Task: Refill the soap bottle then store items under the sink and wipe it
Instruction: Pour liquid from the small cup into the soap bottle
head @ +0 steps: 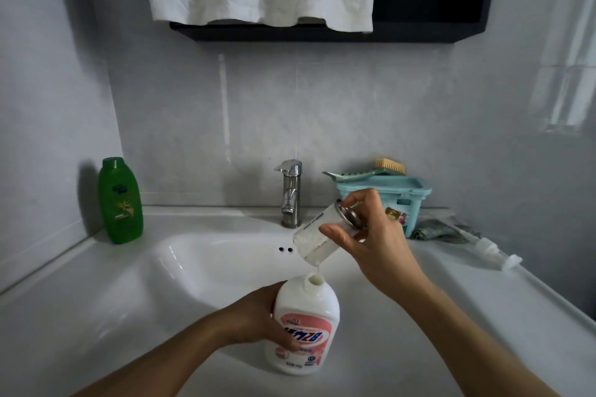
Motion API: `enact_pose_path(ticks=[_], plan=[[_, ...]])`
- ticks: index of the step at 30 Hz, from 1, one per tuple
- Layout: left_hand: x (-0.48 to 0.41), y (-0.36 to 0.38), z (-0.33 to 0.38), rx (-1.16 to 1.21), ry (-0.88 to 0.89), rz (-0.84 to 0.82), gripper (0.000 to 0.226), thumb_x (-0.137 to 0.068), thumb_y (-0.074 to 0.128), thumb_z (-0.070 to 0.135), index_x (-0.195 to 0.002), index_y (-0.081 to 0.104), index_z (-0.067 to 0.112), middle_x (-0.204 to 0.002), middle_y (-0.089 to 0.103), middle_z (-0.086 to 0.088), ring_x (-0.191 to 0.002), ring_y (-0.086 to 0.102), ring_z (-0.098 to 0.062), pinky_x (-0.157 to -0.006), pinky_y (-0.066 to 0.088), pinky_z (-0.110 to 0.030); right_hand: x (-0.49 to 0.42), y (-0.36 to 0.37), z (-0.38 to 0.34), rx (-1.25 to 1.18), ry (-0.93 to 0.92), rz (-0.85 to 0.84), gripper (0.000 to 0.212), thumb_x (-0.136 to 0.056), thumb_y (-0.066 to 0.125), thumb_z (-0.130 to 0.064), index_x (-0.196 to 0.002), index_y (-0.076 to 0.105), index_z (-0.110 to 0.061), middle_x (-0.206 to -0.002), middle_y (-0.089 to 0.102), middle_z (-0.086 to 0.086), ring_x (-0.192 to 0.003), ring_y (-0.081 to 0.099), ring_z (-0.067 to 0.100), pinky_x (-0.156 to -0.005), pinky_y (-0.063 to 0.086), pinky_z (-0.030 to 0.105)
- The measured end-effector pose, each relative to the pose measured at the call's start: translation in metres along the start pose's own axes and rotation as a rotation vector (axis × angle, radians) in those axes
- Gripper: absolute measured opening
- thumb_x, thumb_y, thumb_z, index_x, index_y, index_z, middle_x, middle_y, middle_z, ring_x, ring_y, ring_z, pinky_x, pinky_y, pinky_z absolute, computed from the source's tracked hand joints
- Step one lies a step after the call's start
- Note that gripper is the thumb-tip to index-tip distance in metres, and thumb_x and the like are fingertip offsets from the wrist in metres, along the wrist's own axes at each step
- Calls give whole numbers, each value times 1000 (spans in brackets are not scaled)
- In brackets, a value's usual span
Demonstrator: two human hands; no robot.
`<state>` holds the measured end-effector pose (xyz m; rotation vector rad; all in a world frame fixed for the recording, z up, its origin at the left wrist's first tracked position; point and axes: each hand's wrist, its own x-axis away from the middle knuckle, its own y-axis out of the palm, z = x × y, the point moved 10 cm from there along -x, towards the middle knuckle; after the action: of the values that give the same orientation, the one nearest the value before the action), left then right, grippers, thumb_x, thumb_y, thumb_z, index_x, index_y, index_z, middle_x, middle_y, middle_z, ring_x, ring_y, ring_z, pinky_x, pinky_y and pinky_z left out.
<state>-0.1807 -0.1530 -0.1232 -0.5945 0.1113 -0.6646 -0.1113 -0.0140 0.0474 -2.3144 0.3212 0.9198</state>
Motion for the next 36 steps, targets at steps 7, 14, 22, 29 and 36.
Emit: enact_pose_path(ticks=[7,14,22,29,36], plan=[[1,0,2,2,7,-10,71,-64,83,1,-124,56,30,-111,71,10,-101,65,0,-83,51,-14,0,1,-1,-1,7,-16,44,-70,61,-52,-99,38,-28,-80,51,-19,-73,52,-19,-59,41,2],[0,0,1,-7,2,-10,70,-65,84,5,-120,55,37,-113,70,11,-105,64,-3,-91,53,-23,0,1,-2,5,14,-23,44,-71,60,-51,-100,37,-28,-85,52,-20,-75,55,-9,-63,44,4],[0,1,2,3,12,-18,70,-65,84,4,-122,55,34,-113,70,11,-104,64,-3,-89,53,-21,0,1,-2,-3,16,-16,44,-69,60,-53,-98,37,-29,-87,50,-24,-76,51,-18,-61,39,-1],[-1,0,0,-6,1,-16,69,-65,84,7,-121,55,35,-113,70,12,-105,64,-3,-90,52,-23,0,2,-2,-10,15,-19,43,-70,60,-53,-98,37,-29,-83,53,-20,-77,52,-19,-61,41,1],[-1,0,-1,-6,-12,-11,69,-65,84,6,-120,55,37,-113,70,11,-107,64,-6,-94,52,-29,0,1,-1,-1,10,-14,44,-70,60,-53,-99,38,-28,-83,54,-18,-80,54,-14,-63,44,5]])
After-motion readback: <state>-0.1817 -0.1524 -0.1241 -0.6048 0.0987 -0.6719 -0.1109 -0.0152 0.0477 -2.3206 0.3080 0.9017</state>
